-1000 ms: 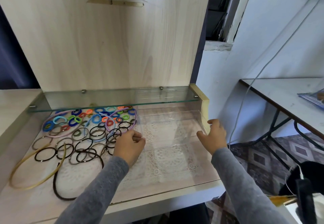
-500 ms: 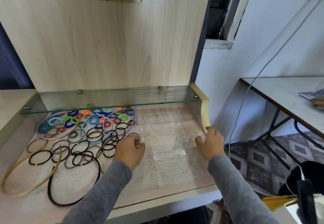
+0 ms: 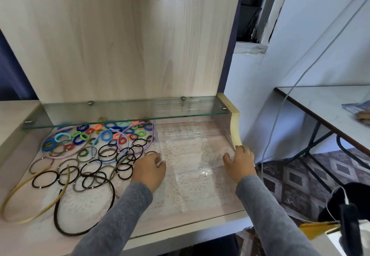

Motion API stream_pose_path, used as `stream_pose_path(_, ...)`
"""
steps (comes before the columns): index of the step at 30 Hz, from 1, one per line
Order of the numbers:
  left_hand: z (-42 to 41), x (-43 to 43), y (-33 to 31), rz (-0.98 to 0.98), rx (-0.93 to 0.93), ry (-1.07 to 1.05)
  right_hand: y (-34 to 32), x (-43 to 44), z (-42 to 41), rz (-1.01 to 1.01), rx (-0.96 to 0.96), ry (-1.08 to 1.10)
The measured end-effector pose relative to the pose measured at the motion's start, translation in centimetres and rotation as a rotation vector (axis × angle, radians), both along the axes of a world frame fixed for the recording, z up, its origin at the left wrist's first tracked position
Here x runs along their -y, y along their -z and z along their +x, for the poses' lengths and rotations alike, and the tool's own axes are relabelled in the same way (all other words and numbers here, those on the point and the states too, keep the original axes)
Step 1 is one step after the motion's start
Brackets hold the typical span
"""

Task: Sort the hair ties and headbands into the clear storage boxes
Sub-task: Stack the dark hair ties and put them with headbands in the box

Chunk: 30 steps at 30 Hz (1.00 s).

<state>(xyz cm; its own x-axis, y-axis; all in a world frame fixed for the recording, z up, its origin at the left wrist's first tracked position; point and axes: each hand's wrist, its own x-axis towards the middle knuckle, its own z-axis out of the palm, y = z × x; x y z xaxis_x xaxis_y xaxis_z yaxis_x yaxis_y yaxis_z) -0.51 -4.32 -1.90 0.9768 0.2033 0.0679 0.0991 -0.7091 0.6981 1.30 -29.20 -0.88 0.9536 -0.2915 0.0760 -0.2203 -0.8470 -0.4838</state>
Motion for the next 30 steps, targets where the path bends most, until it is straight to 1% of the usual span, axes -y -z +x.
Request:
stream_pose_path(9,0.3,0.1,-0.1,0.044,-0.022,0.031,0.5,0.3,0.3,-0.027,0.002,0.020)
stream_pose_path(12,0.1,0.0,-0.3,-0.038,0.019,0.029,0.7,-0.2,0.4,-0.107,0.018,0.033)
stream_pose_path(14,-0.3,0.0,-0.6,-0.100,0.081,0.046,0.6,-0.9,0.4,-0.124,0.060,0.006)
stream_pose_path(16,-0.7,-0.2,-1.0,-0.101,0.158,0.080,0.2,-2.1,0.2,-0.079,0.121,-0.073)
stream_pose_path(19,-1.5,-1.6,-1.3,-0.004,0.228,0.105,-0.3,-5.3,-0.1,-0.087,0.205,-0.255)
stream_pose_path(22,-2.1,-3.7,-1.1,0.094,0.248,0.101,-0.7,-9.0,-0.4,-0.065,0.274,-0.419)
stream_pose_path(26,-3.5,-6.6,-0.4,0.191,0.199,0.050,-0.8,-13.5,-1.3,-0.046,0.363,-0.635)
stream_pose_path(30,-5.1,-9.3,0.8,0.261,0.076,-0.003,-0.1,-17.0,-2.4,-0.030,0.331,-0.804)
